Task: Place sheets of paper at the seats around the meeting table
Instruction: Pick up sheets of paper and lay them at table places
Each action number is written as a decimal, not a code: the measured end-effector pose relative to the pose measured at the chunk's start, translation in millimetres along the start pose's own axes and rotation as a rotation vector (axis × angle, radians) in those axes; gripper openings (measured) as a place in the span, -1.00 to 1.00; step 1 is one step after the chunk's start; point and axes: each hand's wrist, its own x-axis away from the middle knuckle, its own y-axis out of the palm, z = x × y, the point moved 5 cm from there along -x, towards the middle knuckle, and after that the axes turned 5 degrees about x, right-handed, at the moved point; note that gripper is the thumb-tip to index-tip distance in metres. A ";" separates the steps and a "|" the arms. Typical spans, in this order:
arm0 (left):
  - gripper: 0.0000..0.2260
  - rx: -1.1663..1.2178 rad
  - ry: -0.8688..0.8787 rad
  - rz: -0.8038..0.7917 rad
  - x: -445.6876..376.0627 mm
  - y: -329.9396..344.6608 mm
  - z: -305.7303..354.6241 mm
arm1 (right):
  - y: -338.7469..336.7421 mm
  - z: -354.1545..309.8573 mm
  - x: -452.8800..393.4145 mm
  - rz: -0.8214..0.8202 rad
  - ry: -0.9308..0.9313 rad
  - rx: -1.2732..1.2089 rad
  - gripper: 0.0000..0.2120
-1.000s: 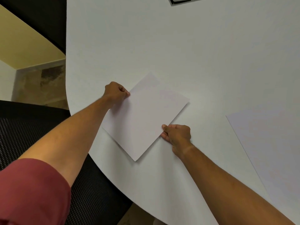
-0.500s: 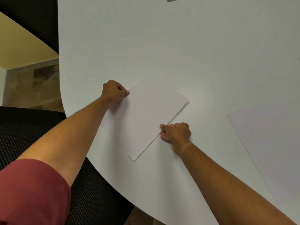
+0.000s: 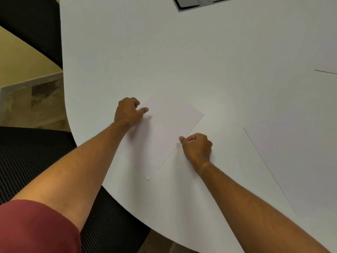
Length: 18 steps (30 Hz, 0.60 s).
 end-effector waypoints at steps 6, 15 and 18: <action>-0.36 -0.195 0.215 -0.056 41.4 9.5 50.8 | -28.6 -17.3 7.8 -0.017 -0.298 0.152 -0.43; -0.23 -0.376 0.426 -0.207 106.2 45.0 95.5 | -77.4 -7.1 14.3 0.109 -0.569 0.626 -0.16; -0.18 -0.426 0.464 -0.185 124.9 47.9 109.7 | -98.7 1.3 17.3 0.159 -0.613 0.707 -0.15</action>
